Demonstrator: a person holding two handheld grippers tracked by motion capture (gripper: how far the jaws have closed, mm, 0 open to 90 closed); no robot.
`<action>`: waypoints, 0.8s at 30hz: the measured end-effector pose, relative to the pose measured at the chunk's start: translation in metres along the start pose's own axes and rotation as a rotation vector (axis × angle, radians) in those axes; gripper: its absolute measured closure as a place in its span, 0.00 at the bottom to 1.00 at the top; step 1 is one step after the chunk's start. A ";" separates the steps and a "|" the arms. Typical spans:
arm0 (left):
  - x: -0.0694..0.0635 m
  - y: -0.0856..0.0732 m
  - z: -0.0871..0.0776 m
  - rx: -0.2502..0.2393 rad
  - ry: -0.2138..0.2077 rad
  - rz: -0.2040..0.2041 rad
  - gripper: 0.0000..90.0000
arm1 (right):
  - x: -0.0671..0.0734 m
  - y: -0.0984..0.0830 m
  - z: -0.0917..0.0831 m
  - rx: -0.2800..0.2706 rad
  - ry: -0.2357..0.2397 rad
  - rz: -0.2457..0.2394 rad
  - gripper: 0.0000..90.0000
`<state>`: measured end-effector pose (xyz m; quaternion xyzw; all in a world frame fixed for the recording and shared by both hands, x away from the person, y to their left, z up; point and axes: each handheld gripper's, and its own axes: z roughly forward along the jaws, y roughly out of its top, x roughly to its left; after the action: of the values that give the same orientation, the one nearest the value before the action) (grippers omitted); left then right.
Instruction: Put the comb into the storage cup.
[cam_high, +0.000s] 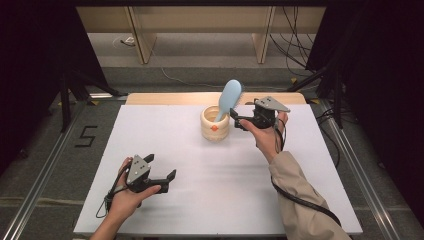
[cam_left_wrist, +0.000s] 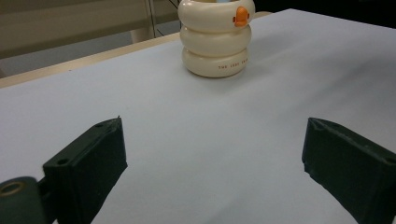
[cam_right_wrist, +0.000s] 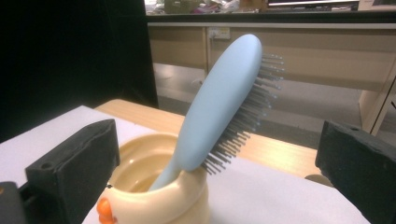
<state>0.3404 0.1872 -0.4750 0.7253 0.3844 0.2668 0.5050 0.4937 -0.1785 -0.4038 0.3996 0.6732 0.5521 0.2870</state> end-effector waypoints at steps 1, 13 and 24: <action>0.000 0.000 0.000 0.000 0.001 0.001 0.07 | 0.000 0.000 -0.002 0.000 0.003 -0.001 0.01; 0.001 0.000 0.000 0.002 0.005 0.002 0.07 | -0.002 -0.010 -0.019 0.038 0.037 -0.019 0.01; 0.001 0.000 0.001 0.001 0.006 0.002 0.07 | -0.006 -0.015 -0.035 0.060 0.053 -0.031 0.02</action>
<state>0.3415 0.1880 -0.4753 0.7252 0.3854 0.2693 0.5030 0.4645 -0.2024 -0.4108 0.3829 0.7029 0.5375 0.2654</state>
